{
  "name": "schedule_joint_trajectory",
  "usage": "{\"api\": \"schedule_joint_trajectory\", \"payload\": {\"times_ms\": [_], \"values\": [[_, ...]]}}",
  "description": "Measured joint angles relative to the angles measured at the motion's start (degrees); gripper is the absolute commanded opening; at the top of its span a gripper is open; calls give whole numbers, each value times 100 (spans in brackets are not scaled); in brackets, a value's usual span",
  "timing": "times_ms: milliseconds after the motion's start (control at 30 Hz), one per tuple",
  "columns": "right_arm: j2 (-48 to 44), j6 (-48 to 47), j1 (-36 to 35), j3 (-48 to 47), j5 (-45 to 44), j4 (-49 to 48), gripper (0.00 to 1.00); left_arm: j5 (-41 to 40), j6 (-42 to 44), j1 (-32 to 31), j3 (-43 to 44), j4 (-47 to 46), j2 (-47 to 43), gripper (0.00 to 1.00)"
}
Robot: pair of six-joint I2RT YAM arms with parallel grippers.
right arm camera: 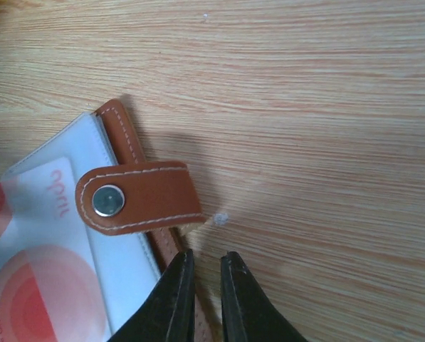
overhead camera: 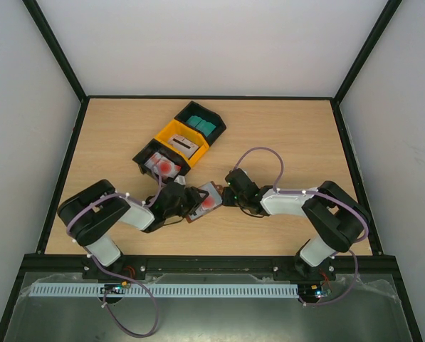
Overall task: Put the credit cards into the card holder
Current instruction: Insert the credit card into the card holder.
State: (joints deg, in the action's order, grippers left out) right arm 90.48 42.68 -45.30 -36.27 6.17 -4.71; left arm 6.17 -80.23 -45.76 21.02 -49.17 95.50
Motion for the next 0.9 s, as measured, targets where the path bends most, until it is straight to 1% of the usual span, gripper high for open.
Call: {"api": "schedule_joint_trajectory", "payload": {"times_ms": [200,333,467,567,700,767,900], "values": [[57,-44,0,-42,50,4,4,87,31,-9,11,476,-337,59],[92,-90,0,-55,105,-35,3,90,76,-20,131,953,-531,66],[96,-107,0,-55,122,-48,3,68,166,-20,323,1663,-785,74],[96,-107,0,-55,122,-48,3,20,249,-20,468,2208,-979,83],[98,-109,0,-59,122,-48,4,-7,439,24,737,2933,-1130,90],[98,-122,0,-66,140,-46,9,2,595,48,925,3294,-1132,90],[63,-186,-4,-70,278,-72,25,55,968,79,1320,3926,-1104,91]]}}
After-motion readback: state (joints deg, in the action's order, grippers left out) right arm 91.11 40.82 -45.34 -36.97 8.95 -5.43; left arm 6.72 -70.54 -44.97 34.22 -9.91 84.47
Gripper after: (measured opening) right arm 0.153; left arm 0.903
